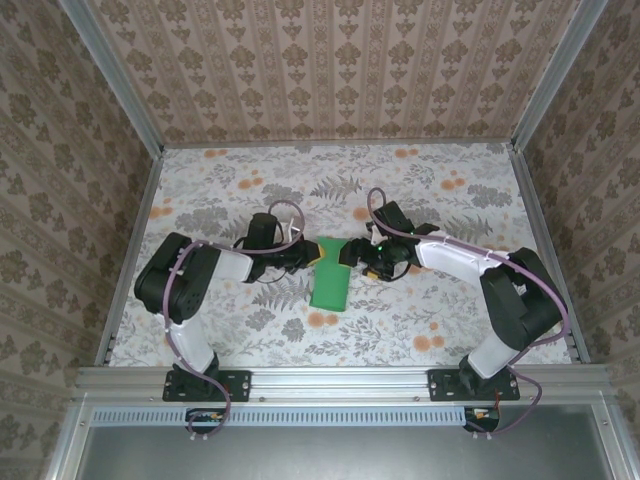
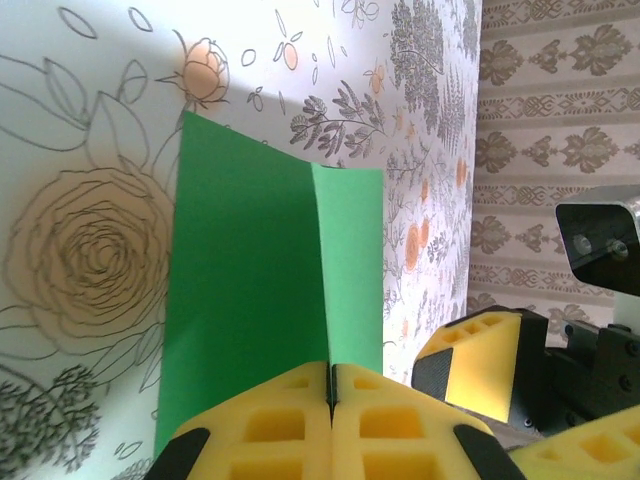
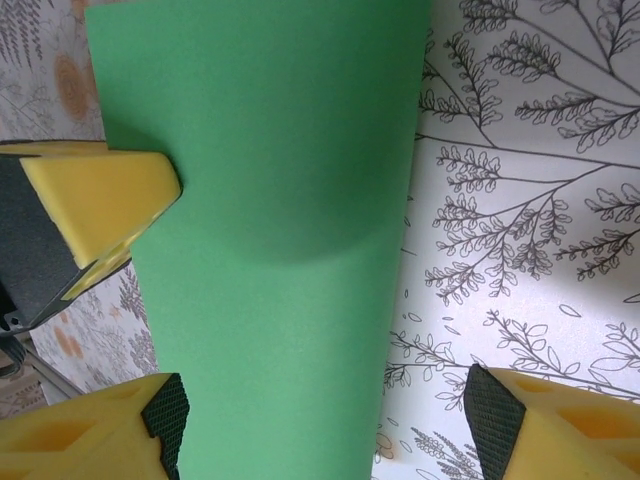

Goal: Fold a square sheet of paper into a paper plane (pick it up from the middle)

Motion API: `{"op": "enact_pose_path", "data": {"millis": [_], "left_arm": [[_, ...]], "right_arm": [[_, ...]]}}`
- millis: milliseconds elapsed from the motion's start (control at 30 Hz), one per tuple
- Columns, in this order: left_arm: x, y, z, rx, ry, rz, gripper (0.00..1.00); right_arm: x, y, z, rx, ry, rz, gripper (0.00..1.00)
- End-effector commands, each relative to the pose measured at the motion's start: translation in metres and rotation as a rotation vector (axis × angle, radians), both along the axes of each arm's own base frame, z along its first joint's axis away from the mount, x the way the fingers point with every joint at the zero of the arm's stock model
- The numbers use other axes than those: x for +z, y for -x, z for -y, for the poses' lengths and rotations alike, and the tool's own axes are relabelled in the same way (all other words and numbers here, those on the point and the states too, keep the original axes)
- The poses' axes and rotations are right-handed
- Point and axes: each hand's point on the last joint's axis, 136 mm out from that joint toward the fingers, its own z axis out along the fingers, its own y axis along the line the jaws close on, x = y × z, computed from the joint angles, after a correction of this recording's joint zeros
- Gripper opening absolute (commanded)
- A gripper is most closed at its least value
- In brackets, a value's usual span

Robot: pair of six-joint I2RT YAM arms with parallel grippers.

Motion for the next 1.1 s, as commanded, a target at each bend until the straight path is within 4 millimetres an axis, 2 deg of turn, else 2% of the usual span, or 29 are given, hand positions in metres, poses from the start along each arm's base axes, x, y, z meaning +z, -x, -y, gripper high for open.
{"op": "enact_pose_path", "data": {"millis": [0, 167, 333, 733, 1067], "left_arm": [[-0.007, -0.010, -0.001, 0.042, -0.045, 0.016, 0.00], [-0.013, -0.019, -0.011, 0.150, -0.099, 0.004, 0.00], [-0.013, -0.019, -0.006, 0.204, -0.102, 0.017, 0.00], [-0.014, -0.021, 0.012, 0.118, -0.086, 0.026, 0.00], [-0.025, -0.020, 0.009, 0.093, -0.142, 0.027, 0.00]], "right_arm": [[-0.009, 0.000, -0.006, -0.003, 0.018, 0.011, 0.75], [-0.021, -0.002, -0.018, 0.000, 0.019, 0.007, 0.73], [-0.027, -0.010, -0.024, 0.016, 0.039, -0.006, 0.72], [-0.037, -0.019, -0.008, 0.103, 0.180, -0.005, 0.73], [-0.056, -0.021, 0.001, 0.100, 0.190, -0.038, 0.66]]}}
